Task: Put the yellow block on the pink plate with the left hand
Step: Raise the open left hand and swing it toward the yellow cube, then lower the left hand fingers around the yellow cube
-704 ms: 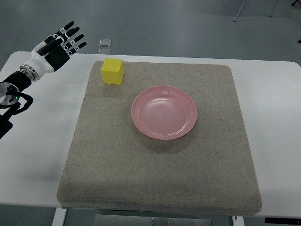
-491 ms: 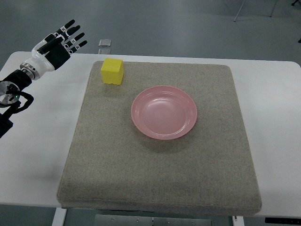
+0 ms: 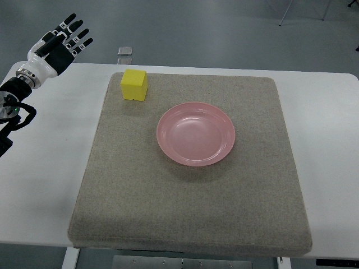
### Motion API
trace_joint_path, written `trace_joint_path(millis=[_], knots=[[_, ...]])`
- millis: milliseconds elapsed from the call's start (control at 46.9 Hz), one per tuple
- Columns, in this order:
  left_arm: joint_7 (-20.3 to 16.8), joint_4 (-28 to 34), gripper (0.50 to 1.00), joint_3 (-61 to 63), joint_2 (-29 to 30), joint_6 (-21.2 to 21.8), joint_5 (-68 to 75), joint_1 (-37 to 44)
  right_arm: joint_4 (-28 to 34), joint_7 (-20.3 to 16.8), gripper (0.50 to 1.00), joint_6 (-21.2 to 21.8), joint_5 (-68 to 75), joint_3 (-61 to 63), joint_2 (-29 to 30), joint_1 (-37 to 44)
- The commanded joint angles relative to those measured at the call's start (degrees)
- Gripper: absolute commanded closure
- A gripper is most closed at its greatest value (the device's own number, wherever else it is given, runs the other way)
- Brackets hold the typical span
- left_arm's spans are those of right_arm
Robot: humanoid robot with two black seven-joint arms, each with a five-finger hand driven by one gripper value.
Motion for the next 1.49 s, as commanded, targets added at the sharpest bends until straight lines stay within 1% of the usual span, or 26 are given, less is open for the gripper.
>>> trace_joint_path(millis=[0,85,235,320,384,491,597,683,939,1003,1109,1173,1237,1344,1472], knots=[[-0.11,-0.03,0.508,0.1,0.43,-0.51,2.45,-0.14,-0.01,-0.01,0.576,0.0,0.0,0.0,0.0,0.0],[-1.16,-0.12,0.508,0.01,1.83,-0.51,7.1,-0.58,-0.01,-0.01,0.576,0.0,0.0,0.0,0.0,0.0],[-5.99,-0.38,0.508,0.1,3.59,-0.51,16.95,-1.28,-0.01,-0.01,0.576,0.0,0.0,0.0,0.0,0.0],[-7.66,-0.47,0.508,0.1,3.77,-0.51,21.87,-1.37,-0.01,-0.01,0.576,0.0,0.0,0.0,0.0,0.0],[-7.75,-0.82,0.508,0.19,4.12,-0.51,25.21,-1.46,-0.01,-0.01,0.576,0.0,0.0,0.0,0.0,0.0],[-7.84,-4.06,0.506,0.28,5.26,-0.33,32.41,-1.46,-0.01,-0.01,0.576,0.0,0.0,0.0,0.0,0.0],[-9.16,-6.18,0.508,0.28,6.49,-0.07,40.59,-1.54,-0.01,-0.01,0.576,0.0,0.0,0.0,0.0,0.0],[-9.51,-7.58,0.508,0.37,6.67,-0.07,46.21,-1.89,-0.01,-0.01,0.576,0.0,0.0,0.0,0.0,0.0],[-9.51,-8.91,0.508,0.45,7.11,0.46,67.83,-4.18,-0.01,-0.01,0.576,0.0,0.0,0.0,0.0,0.0],[-9.51,-8.91,0.508,0.63,6.5,2.21,73.54,-5.41,-0.01,-0.01,0.576,0.0,0.0,0.0,0.0,0.0],[-9.51,-8.91,0.508,3.61,5.09,8.09,79.79,-6.38,-0.01,-0.01,0.576,0.0,0.0,0.0,0.0,0.0],[-9.51,-8.91,0.508,6.6,4.47,10.74,81.12,-7.08,-0.01,-0.01,0.576,0.0,0.0,0.0,0.0,0.0],[-9.51,-8.64,0.508,10.11,3.95,12.23,81.38,-7.96,-0.01,-0.01,0.576,0.0,0.0,0.0,0.0,0.0],[-9.51,-8.2,0.508,14.95,2.46,13.29,81.73,-9.19,-0.01,-0.01,0.576,0.0,0.0,0.0,0.0,0.0],[-9.51,-7.5,0.508,16.71,0.61,16.36,82.0,-9.81,-0.01,-0.01,0.576,0.0,0.0,0.0,0.0,0.0]])
